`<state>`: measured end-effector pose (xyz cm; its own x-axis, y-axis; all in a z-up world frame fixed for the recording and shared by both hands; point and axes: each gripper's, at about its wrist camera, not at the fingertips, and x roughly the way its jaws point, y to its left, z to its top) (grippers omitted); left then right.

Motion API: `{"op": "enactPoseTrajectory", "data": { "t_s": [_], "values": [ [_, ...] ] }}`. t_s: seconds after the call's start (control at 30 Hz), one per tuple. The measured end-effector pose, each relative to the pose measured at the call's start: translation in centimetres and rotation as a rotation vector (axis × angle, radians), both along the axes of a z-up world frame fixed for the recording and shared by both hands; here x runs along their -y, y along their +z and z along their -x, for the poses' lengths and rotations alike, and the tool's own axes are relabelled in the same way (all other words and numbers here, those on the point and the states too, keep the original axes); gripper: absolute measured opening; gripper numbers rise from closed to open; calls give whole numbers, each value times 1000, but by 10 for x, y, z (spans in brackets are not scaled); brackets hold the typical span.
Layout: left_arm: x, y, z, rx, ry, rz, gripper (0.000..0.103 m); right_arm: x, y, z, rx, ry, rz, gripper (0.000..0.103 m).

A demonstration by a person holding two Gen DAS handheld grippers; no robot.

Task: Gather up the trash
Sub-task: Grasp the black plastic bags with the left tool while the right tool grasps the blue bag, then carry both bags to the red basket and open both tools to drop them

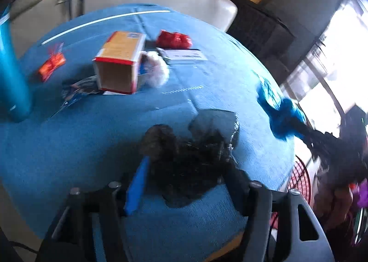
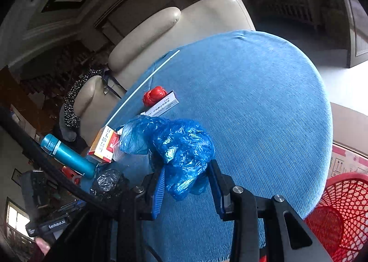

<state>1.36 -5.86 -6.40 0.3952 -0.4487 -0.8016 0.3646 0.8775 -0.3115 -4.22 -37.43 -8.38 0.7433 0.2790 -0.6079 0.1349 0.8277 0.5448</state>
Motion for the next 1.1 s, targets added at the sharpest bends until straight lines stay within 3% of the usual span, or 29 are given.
{"op": "enactPoseTrajectory", "data": {
  "t_s": [0.23,0.33,0.37,0.43,0.67,0.7,1.1],
  "values": [
    [18,-19,-13,-56,-8,-47,67,0,-13,5,-20,-2,-20,38],
    [25,-23,-14,-36,-17,-46,66,2,-14,7,-21,-5,-19,38],
    [28,-23,-14,-24,-27,-47,62,4,-14,8,-22,-6,-20,38],
    [33,-22,-14,-18,-48,-35,38,5,-14,10,-21,-11,-22,38],
    [56,-18,-9,8,-125,-38,20,17,-11,23,-9,-47,-18,38],
    [61,-18,-9,11,-140,-36,8,20,-10,26,-6,-54,-14,38],
    [139,-5,13,28,-363,-25,8,75,-8,99,-27,-206,35,38]
  ]
}}
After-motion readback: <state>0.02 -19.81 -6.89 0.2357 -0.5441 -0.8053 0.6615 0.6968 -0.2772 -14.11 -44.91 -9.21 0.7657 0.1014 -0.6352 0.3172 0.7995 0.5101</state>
